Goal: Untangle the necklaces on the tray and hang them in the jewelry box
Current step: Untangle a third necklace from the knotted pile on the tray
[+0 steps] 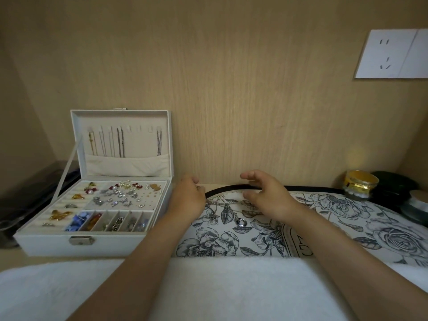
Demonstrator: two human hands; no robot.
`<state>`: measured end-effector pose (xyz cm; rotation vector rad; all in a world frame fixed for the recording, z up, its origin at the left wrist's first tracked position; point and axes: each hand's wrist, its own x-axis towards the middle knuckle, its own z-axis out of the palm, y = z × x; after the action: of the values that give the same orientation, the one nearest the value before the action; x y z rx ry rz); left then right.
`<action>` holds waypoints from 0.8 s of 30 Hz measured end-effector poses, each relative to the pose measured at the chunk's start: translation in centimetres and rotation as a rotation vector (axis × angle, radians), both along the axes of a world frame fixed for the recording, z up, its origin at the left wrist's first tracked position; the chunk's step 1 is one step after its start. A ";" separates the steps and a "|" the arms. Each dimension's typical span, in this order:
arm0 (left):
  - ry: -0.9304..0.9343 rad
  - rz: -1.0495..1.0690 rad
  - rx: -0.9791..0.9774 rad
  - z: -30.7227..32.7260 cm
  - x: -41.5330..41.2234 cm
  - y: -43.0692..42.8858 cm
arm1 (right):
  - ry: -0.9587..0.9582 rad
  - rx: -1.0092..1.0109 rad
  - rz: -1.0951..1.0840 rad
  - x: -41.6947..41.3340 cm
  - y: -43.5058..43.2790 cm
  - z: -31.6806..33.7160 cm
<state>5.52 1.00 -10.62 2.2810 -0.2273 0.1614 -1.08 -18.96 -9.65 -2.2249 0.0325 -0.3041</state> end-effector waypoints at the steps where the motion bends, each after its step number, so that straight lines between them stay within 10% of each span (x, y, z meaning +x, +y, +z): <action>1: -0.058 -0.028 0.093 -0.1 -0.1 0.0 | -0.015 -0.053 -0.004 -0.1 -0.1 0.1; 8: -0.208 -0.664 0.325 0.4 -3.2 -1.4 | 0.103 -0.362 0.100 -0.4 -0.8 -0.4; 13: -0.173 -0.691 0.355 0.0 -3.5 -1.4 | 0.095 -0.349 0.090 -0.9 -1.1 -0.5; 19: 0.234 -0.692 0.022 1.7 -4.9 0.8 | 0.085 -0.533 -0.016 -1.2 -1.4 -0.6; 24: 0.418 -0.797 0.298 4.1 -7.2 2.5 | 0.144 -0.699 -0.092 -1.7 -1.5 0.0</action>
<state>-1.65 3.51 -6.55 2.2630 -0.9516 -0.7926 -2.81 -20.50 -9.61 -2.9429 0.1219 -0.2226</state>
